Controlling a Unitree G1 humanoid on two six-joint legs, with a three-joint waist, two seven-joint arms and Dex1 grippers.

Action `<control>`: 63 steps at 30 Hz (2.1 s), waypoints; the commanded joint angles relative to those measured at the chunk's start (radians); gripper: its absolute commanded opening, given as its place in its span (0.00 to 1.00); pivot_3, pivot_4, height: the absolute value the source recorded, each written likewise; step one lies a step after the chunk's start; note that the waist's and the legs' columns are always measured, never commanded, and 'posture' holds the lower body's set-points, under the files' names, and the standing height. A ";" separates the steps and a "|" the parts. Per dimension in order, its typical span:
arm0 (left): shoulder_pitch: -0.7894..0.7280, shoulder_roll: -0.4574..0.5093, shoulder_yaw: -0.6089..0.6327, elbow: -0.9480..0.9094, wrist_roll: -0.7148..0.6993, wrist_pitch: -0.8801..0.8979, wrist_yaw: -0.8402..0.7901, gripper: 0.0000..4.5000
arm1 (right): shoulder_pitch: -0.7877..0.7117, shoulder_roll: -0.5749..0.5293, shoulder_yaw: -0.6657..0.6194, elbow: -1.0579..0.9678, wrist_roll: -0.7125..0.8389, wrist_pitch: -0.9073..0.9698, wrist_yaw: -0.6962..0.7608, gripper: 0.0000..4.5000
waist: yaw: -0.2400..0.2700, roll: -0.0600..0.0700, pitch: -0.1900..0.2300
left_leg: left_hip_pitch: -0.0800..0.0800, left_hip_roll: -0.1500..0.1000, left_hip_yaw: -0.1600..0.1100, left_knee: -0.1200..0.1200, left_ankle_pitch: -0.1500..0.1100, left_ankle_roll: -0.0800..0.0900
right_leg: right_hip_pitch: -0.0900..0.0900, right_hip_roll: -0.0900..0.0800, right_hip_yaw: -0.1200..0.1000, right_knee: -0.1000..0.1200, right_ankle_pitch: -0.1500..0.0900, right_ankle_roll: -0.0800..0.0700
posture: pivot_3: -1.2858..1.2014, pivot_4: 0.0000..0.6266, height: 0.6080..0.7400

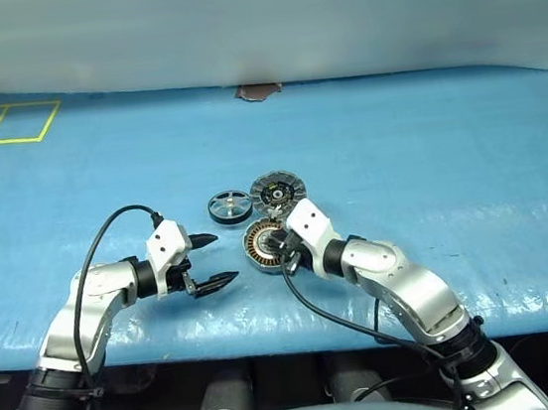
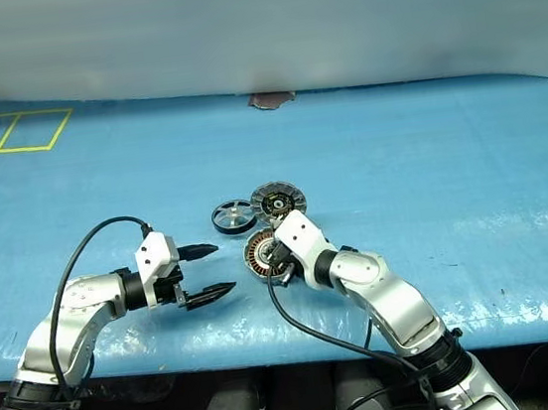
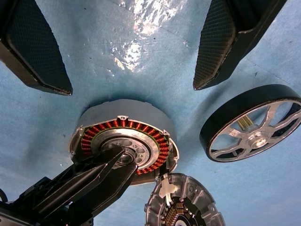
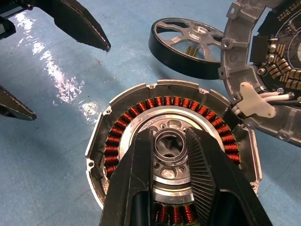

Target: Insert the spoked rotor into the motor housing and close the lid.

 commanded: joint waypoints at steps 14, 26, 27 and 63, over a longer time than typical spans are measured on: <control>-0.009 -0.006 0.002 -0.021 0.006 -0.021 0.018 1.00 | -0.013 0.018 -0.017 -0.071 -0.002 -0.017 -0.019 0.50 | 0.000 0.000 0.000 | 0.000 0.000 0.000 0.000 0.000 0.000 | 0.000 0.000 0.000 0.000 0.000 0.000 | 0.52 0.24 1.00; -0.014 -0.005 -0.001 -0.014 0.010 -0.023 0.021 1.00 | 0.001 0.012 -0.006 -0.065 0.000 -0.016 -0.009 0.01 | 0.000 0.000 0.000 | 0.000 0.000 0.000 0.000 0.000 0.000 | 0.000 0.000 0.000 0.000 0.000 0.000 | 0.52 0.24 1.00; -0.014 -0.006 0.000 -0.014 0.010 -0.021 0.021 1.00 | 0.002 0.011 -0.002 -0.060 -0.001 -0.014 -0.007 0.01 | 0.000 0.000 0.000 | 0.000 0.000 0.000 0.000 0.000 0.000 | 0.000 0.000 0.000 0.000 0.000 0.000 | 0.52 0.24 1.00; -0.010 -0.010 0.008 -0.018 0.019 -0.014 0.033 1.00 | 0.026 0.040 -0.027 -0.010 -0.014 -0.026 -0.044 0.01 | -0.003 0.000 0.000 | 0.002 0.000 0.000 0.000 0.000 0.000 | 0.001 0.000 0.000 0.000 0.000 0.000 | 0.52 0.24 1.00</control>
